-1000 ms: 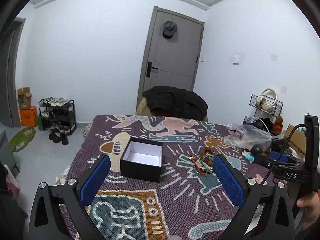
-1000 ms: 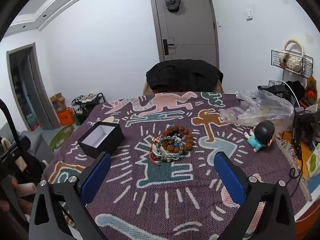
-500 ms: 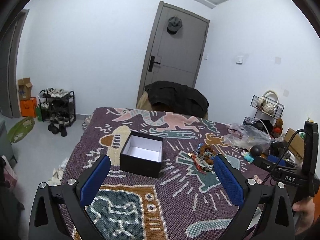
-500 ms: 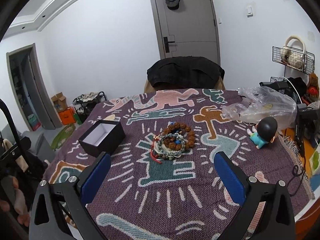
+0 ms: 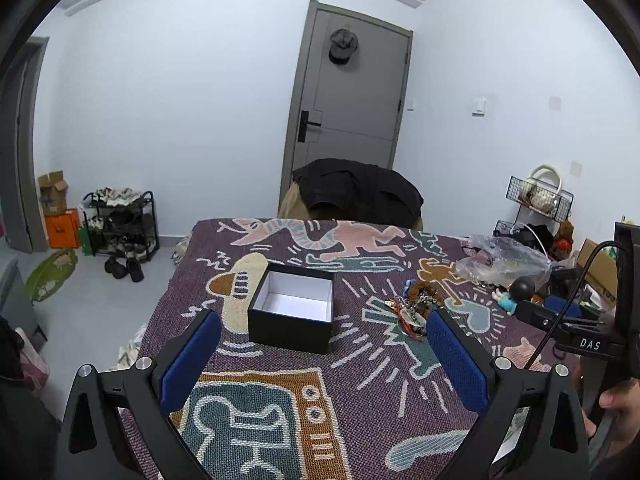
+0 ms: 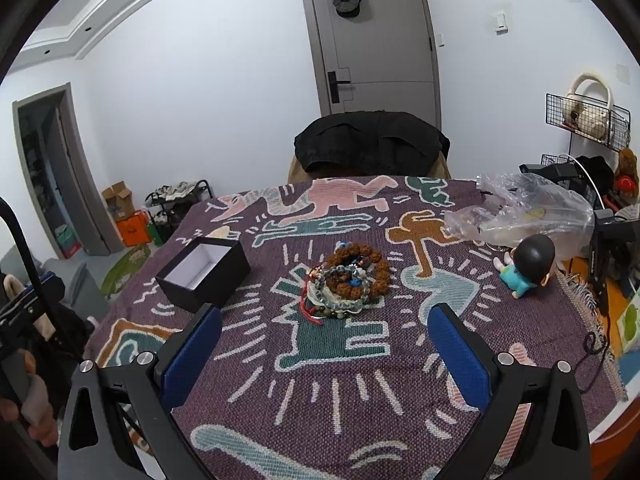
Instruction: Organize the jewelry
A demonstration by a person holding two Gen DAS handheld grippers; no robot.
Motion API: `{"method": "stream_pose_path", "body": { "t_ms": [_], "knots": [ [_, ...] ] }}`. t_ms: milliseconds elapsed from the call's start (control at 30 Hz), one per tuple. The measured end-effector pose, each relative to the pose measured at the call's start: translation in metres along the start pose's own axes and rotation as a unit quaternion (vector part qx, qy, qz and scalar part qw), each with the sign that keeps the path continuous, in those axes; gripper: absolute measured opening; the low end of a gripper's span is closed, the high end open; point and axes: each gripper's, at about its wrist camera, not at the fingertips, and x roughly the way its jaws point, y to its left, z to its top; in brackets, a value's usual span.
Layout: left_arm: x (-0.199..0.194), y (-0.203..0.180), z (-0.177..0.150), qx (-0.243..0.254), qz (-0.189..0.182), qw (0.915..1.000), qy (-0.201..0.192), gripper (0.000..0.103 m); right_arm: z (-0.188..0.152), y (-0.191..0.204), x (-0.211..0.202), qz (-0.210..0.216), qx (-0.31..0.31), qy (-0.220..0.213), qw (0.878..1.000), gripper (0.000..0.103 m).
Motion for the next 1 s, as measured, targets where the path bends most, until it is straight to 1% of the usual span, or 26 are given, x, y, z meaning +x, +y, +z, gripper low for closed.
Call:
{"method": "stream_pose_path", "body": {
  "t_ms": [400,700,1000],
  "knots": [
    [0.002,-0.004,-0.001,0.01,0.006,0.9999,0.002,0.103,0.002,-0.003,-0.001,-0.006,0.003,-0.001,1.0,0.103],
    [0.006,-0.007,0.001,0.014,0.009,0.9998,0.011,0.102,0.001,-0.005,-0.001,-0.01,0.004,-0.001,1.0,0.103],
    [0.017,-0.006,0.002,0.004,0.004,0.9998,0.02,0.103,0.002,-0.012,0.003,-0.026,0.01,0.0,1.0,0.103]
  ]
}}
